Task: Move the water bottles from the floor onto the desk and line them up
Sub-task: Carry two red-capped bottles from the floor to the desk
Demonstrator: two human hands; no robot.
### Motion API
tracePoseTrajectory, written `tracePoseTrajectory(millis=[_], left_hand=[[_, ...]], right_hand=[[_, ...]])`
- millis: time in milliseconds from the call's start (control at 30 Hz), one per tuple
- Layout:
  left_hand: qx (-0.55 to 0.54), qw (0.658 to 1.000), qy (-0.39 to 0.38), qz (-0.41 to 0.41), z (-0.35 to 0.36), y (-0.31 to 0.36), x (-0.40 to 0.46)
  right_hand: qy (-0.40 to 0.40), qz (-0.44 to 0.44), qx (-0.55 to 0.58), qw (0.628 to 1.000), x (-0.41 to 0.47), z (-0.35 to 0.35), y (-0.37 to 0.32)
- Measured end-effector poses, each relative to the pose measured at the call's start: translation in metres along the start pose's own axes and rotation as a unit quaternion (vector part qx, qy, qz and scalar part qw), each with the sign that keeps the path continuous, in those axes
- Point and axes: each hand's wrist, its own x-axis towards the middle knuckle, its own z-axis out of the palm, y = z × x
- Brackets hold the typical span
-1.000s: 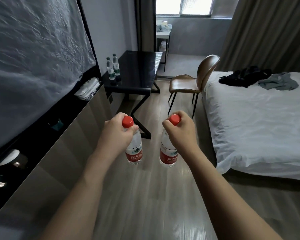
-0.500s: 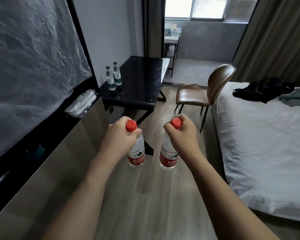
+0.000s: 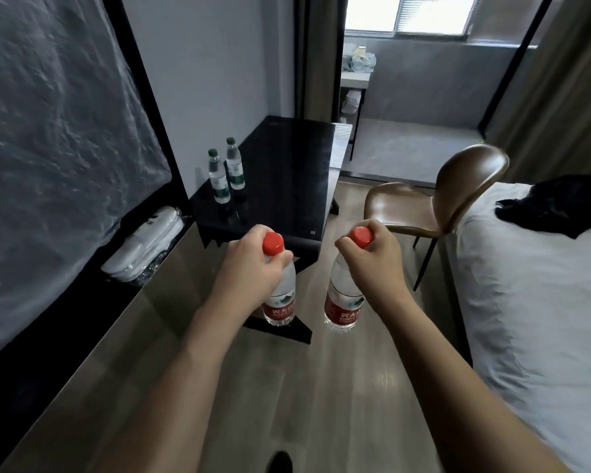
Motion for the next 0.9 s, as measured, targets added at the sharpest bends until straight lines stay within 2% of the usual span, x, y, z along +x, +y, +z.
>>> tracePoseTrajectory(millis=[333, 667, 900], left_hand=[[-0.004, 0.998, -0.024, 0.049, 0.031, -0.001, 0.16], [-0.004, 0.997, -0.06, 0.037, 0.144, 0.019, 0.305], [0.004, 0.998, -0.046, 0.032, 0.21, 0.067, 0.411]], right_hand=[[0.038, 0.003, 0.015, 0.999, 0.142, 0.037, 0.008], [0.032, 0.032, 0.006, 0.999, 0.302, 0.036, 0.091], [0.002, 0.005, 0.017, 1.0, 0.438, 0.009, 0.12]])
